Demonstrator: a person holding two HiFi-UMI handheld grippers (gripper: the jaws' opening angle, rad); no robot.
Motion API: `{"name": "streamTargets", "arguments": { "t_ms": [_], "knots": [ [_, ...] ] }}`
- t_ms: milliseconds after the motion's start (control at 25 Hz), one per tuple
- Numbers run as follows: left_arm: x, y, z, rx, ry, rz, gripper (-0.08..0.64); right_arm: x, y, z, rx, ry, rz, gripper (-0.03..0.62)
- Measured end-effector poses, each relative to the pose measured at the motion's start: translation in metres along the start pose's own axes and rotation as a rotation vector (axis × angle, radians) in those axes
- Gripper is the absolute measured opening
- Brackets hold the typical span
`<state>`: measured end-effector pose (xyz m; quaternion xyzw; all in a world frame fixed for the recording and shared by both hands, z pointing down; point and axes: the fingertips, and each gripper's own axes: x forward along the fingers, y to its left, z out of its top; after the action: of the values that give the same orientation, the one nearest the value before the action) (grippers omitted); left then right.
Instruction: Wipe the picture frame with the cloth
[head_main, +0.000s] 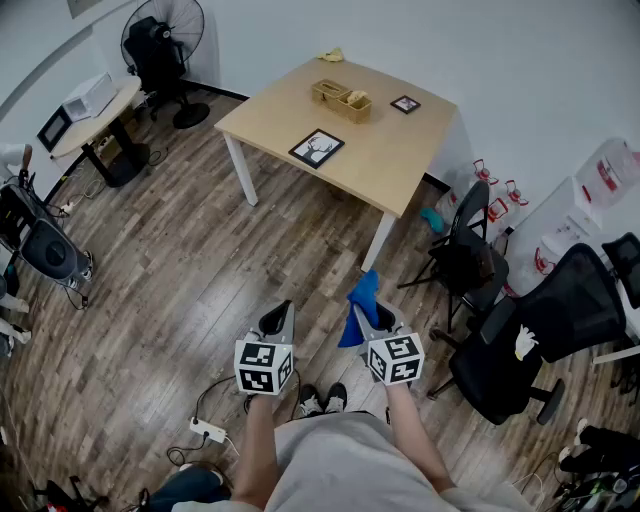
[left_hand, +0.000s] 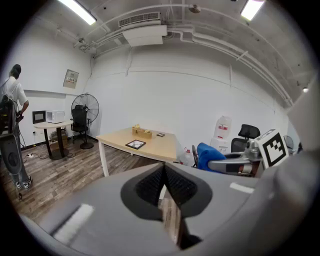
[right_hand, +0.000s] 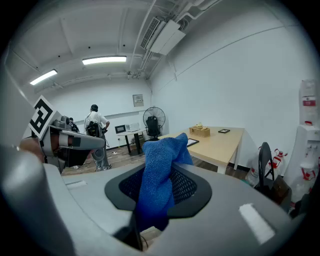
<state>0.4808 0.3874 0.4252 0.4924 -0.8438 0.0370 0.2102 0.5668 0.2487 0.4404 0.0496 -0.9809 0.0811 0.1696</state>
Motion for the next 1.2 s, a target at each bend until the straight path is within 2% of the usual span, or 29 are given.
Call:
{"name": "streamTargets", "arguments": {
  "t_ms": [200,480,640,760,1200],
  "knots": [
    [0.0,0.004,0.003,0.002,-0.013,-0.017,0.051,0.006,0.006,0.003,-0.005,0.0,-0.006,0.103],
    [-0.006,0.015,-0.001,-0.064,-0.012,-0.048,0.051,0.013,0.017,0.003,0.055,-0.021,-0.005,0.103],
    [-0.002,0.025,-0.005,-0.094,0.026,-0.044,0.051,0.018,0.019,0.004,0.059,-0.018,-0.011,0.104],
    [-0.004,0.038,-0.006,-0.115,0.022,-0.036,0.051,0.023,0.028,0.002,0.055,-0.016,-0.015,0.104],
    [0.002,0.074,0.001,-0.09,-0.005,-0.027,0.051,0.056,0.039,0.009,0.041,-0.023,-0.013,0.104]
  ]
}}
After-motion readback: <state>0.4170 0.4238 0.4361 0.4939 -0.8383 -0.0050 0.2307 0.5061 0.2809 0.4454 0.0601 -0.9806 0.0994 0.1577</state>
